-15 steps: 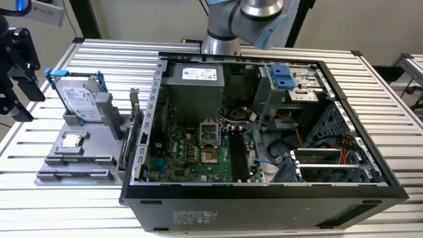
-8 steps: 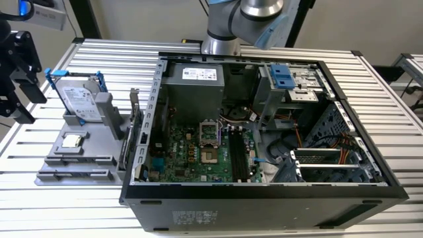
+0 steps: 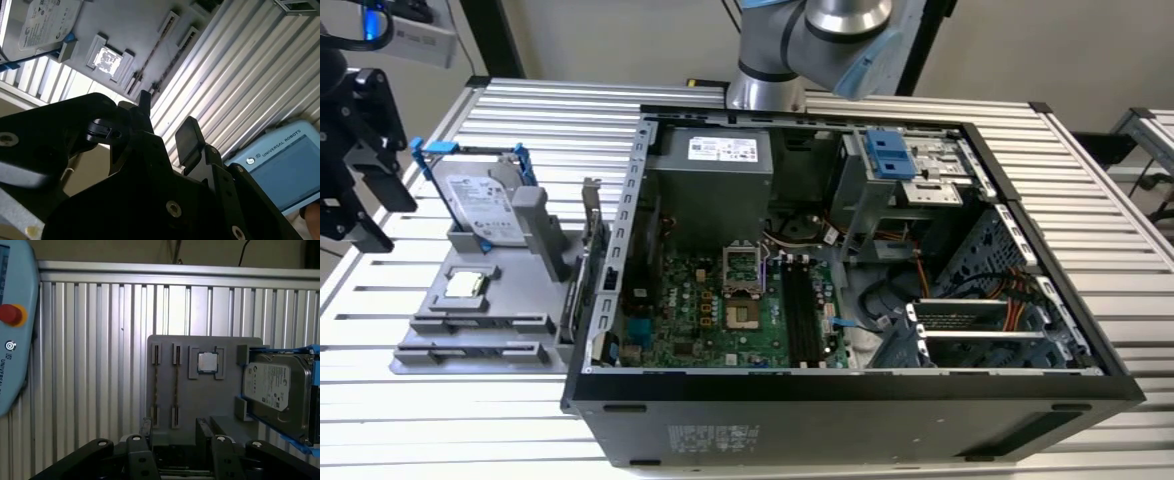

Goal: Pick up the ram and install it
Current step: 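Pick up the ram and move it above insertion slot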

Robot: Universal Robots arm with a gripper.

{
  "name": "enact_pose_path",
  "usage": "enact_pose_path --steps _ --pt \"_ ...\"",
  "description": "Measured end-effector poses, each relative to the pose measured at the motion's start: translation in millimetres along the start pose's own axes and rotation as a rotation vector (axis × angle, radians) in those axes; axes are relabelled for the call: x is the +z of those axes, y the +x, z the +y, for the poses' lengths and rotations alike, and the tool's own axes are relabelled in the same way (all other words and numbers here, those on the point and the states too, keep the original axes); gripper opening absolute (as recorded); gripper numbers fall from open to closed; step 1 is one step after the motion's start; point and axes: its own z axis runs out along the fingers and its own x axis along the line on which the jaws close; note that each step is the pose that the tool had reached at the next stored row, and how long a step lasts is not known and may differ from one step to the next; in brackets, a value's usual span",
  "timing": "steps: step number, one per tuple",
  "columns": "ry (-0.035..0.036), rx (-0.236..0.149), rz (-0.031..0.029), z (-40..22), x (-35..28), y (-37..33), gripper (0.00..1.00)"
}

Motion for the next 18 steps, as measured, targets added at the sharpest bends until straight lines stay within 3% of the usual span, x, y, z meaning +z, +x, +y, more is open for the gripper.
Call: enact_pose_path --steps 18 --pt "-0.0001 0.000 0.0001 -0.1 8.2 0.2 1.00"
